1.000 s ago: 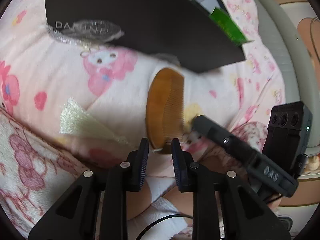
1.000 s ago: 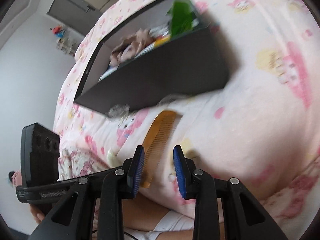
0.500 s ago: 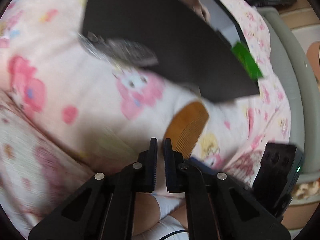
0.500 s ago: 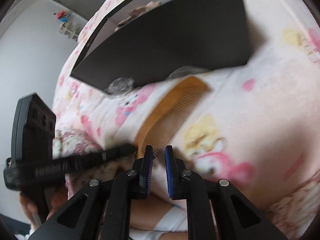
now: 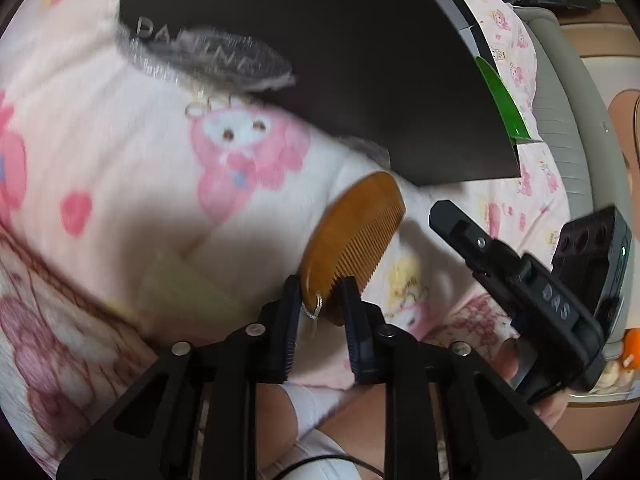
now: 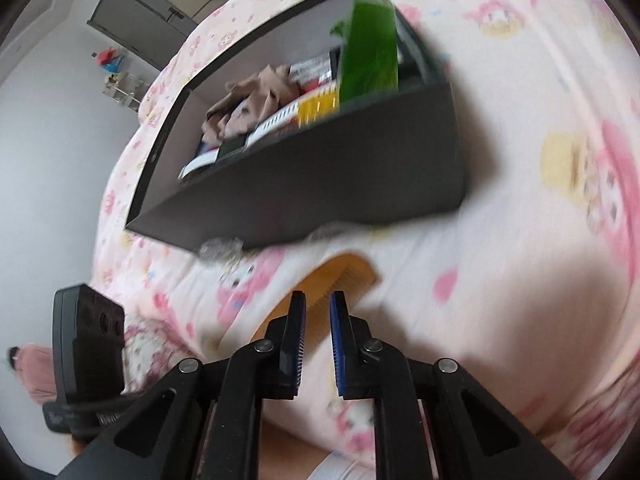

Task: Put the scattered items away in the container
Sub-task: 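Lower the comb beside the box with the left gripper while the right gripper approaches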

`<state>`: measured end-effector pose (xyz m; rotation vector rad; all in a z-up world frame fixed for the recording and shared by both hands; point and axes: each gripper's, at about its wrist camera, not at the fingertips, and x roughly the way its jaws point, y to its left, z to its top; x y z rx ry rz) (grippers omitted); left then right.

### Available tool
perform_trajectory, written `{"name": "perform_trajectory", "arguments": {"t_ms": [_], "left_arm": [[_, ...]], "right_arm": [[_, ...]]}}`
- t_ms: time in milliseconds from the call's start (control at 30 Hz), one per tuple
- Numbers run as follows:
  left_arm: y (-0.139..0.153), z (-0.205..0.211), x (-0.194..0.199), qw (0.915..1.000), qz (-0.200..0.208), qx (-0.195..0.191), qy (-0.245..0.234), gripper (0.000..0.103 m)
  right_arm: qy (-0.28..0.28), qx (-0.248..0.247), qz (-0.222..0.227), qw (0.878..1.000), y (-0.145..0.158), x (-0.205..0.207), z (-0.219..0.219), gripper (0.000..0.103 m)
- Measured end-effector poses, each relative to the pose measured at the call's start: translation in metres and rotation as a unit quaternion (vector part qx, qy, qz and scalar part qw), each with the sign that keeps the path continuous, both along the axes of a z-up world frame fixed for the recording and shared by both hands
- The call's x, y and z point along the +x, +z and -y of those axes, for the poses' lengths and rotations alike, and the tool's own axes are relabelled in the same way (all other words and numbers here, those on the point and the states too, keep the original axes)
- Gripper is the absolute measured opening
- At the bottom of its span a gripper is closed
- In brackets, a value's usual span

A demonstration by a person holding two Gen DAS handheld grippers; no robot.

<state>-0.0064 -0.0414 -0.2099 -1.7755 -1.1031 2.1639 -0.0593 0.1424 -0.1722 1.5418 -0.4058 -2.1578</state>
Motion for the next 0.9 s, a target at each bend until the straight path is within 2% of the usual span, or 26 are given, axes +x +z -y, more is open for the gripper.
{"name": "perform_trajectory", "arguments": {"t_ms": [133, 233, 300, 433, 567, 633, 767, 900], "left_arm": [[0.014, 0.009, -0.008, 0.9988, -0.014, -0.048, 0.004, 0.015], [0.021, 0.014, -0.013, 0.9971, -0.007, -0.076, -0.008, 0.015], [0.022, 0.014, -0.012, 0.9977, -0.001, -0.067, -0.014, 0.016], [0.008, 0.004, -0.007, 0.9994, 0.017, -0.018, -0.026, 0.017], [0.001, 0.006, -0.011, 0.9992, 0.026, -0.025, -0.016, 0.019], [0.005, 0.014, -0.012, 0.9995, 0.016, -0.026, 0.003, 0.019], [0.022, 0.027, -0.012, 0.9968, 0.002, -0.076, 0.023, 0.019], [0.027, 0.031, -0.012, 0.9979, -0.005, -0.061, 0.023, 0.021]], "right_arm": [[-0.02, 0.026, 0.007, 0.999, -0.014, -0.019, 0.001, 0.01], [-0.024, 0.022, 0.032, 0.999, -0.031, -0.027, 0.002, 0.01], [-0.023, 0.014, 0.042, 0.999, -0.038, -0.03, 0.004, 0.01], [-0.016, 0.011, 0.042, 0.999, -0.046, -0.037, 0.011, 0.01], [-0.012, 0.007, 0.039, 0.999, -0.048, -0.039, 0.011, 0.012], [-0.006, 0.001, 0.035, 0.999, -0.046, -0.036, 0.011, 0.013], [0.018, -0.034, 0.032, 0.999, -0.036, -0.026, 0.012, 0.013], [0.037, -0.043, 0.044, 0.997, -0.035, -0.021, 0.015, 0.013]]}}
